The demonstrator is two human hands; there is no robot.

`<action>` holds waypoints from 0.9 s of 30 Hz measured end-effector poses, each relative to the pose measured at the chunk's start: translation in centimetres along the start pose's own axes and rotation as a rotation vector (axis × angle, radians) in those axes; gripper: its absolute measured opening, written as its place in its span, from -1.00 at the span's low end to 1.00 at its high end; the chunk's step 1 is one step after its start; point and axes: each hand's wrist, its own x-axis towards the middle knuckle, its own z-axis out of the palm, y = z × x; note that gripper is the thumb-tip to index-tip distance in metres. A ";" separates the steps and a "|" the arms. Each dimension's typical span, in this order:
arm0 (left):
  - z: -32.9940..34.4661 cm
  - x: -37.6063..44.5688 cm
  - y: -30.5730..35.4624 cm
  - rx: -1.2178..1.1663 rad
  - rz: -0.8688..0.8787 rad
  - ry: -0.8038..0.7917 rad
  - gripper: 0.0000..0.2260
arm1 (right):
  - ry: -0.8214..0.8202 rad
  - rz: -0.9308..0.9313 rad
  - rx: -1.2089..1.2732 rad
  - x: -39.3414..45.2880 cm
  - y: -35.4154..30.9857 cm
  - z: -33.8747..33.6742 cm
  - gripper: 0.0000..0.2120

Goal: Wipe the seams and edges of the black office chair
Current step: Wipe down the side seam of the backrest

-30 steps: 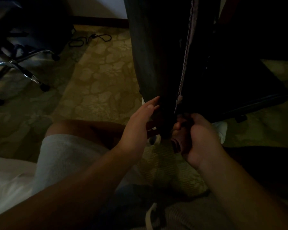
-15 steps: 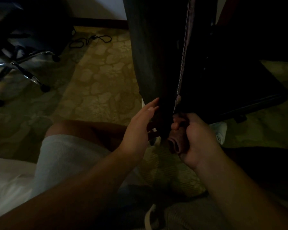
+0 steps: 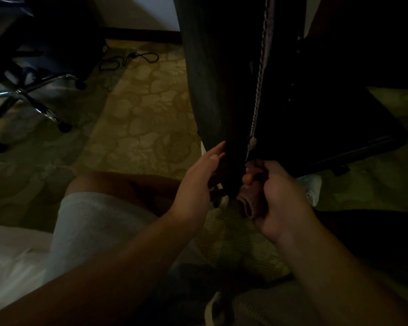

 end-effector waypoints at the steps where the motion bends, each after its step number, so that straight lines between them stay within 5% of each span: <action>1: 0.0 0.0 0.0 0.004 -0.001 -0.003 -0.55 | 0.001 -0.004 0.014 0.0 -0.1 0.0 -0.76; 27: 0.7 -0.8 1.7 0.012 0.025 0.010 -0.56 | -0.022 -0.016 -0.027 -1.1 -0.2 0.8 -0.73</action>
